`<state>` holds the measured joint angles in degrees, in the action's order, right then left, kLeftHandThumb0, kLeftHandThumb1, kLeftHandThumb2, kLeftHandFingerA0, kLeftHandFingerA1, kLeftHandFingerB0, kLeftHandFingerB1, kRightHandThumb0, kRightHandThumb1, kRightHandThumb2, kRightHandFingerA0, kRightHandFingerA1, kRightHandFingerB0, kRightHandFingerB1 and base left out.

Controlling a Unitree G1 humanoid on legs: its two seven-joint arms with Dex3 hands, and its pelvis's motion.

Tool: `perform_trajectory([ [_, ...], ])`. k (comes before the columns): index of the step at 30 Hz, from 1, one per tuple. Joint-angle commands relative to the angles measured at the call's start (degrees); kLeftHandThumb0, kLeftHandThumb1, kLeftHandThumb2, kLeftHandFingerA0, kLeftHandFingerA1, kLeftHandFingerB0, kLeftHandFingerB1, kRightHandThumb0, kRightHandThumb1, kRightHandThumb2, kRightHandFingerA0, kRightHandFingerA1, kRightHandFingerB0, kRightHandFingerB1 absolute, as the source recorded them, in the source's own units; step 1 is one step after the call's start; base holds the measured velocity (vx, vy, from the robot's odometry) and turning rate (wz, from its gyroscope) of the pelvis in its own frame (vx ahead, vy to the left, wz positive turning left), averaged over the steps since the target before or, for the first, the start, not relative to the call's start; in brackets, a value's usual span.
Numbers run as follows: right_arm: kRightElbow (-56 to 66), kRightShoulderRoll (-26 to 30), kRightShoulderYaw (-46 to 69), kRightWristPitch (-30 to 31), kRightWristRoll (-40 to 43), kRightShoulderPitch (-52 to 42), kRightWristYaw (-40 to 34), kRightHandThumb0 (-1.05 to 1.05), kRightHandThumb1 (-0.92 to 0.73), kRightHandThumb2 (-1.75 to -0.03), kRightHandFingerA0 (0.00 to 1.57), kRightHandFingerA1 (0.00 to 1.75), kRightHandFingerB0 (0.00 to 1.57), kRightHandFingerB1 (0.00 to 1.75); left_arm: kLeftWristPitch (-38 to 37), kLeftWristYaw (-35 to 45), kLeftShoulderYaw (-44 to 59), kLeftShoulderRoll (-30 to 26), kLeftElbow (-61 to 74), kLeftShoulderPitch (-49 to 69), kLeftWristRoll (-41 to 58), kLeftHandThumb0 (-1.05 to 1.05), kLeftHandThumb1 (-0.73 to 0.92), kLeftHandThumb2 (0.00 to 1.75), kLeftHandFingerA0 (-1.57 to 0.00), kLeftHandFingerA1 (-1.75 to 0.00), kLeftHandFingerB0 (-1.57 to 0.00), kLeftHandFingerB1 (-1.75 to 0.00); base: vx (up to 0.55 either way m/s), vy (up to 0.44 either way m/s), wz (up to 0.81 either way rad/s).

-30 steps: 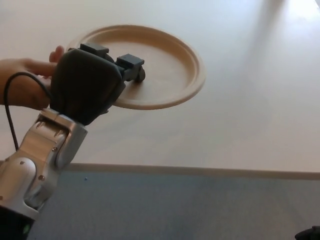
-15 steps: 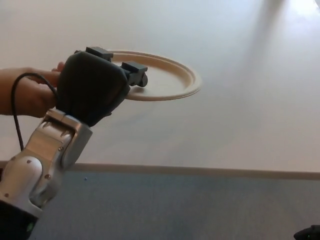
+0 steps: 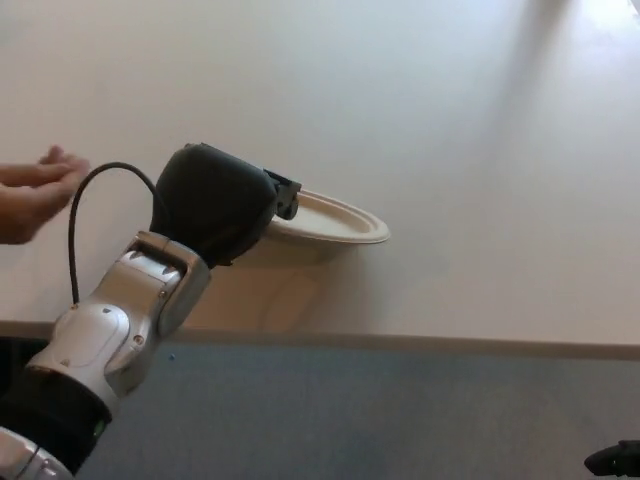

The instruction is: A person passes a plate to the robot and the robot grabs it with its left hand and places it at the centre of the table infront of it

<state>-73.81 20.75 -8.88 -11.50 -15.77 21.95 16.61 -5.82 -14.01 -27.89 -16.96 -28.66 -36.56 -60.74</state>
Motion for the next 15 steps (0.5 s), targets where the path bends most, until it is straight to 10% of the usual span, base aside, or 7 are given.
perform_trajectory([
  [1, -0.13, 1.06, 0.10, -0.27, -0.16, 0.03, 0.17, -0.74, -0.80, -0.64, 0.30, 0.61, 0.23, 0.43, 2.37, -1.74, -2.92, 1.32, -5.95, -3.14, -1.43, -0.27, 0.57, 0.57, -0.83, -1.08, -0.81, -0.48, 0.00, 0.000, 0.00],
  [3, -0.19, 1.06, 0.05, -0.26, -0.24, 0.05, 0.13, -0.75, -0.80, -0.64, 0.29, 0.59, 0.23, 0.43, 2.25, -1.56, -3.77, 2.92, -9.49, -4.79, -0.54, -0.31, 0.58, 0.58, -0.84, -1.03, -0.76, -0.45, 0.00, 0.000, 0.00],
  [4, -0.20, 0.87, 0.31, 0.45, 0.05, 0.11, 0.09, -0.74, -0.79, -0.64, 0.30, 0.58, 0.23, 0.42, 2.39, -2.05, -4.57, 3.67, -11.25, -5.56, -0.86, -0.30, 0.58, 0.60, -0.79, -1.47, -0.77, -0.51, 0.00, 0.000, 0.00],
  [13, 0.01, 0.83, 0.94, -0.05, 0.59, 0.22, 0.84, -0.75, -0.79, -0.64, 0.30, 0.62, 0.22, 0.44, 2.56, -6.05, -7.43, 7.19, -20.00, -10.17, 0.20, -0.33, 0.59, 0.60, -0.81, -1.43, -0.74, -0.47, 0.00, 0.000, 0.00],
  [14, -0.11, 0.72, 1.25, -0.05, 0.88, 0.36, 0.93, -0.75, -0.79, -0.64, 0.30, 0.61, 0.23, 0.43, 2.69, -3.42, -5.63, 8.47, -20.40, -10.73, 3.09, -0.32, 0.70, 0.61, -0.80, -1.20, -0.58, -0.39, 0.00, 0.000, 0.00],
  [15, -0.11, 0.73, 1.17, -0.05, 0.74, 0.42, 0.81, -0.75, -0.79, -0.65, 0.31, 0.61, 0.21, 0.43, 3.37, -1.16, -5.08, 8.79, -20.05, -10.97, 4.07, -0.51, 0.58, 0.85, -0.52, -0.58, -0.30, -0.45, 0.00, 0.000, 0.00],
])
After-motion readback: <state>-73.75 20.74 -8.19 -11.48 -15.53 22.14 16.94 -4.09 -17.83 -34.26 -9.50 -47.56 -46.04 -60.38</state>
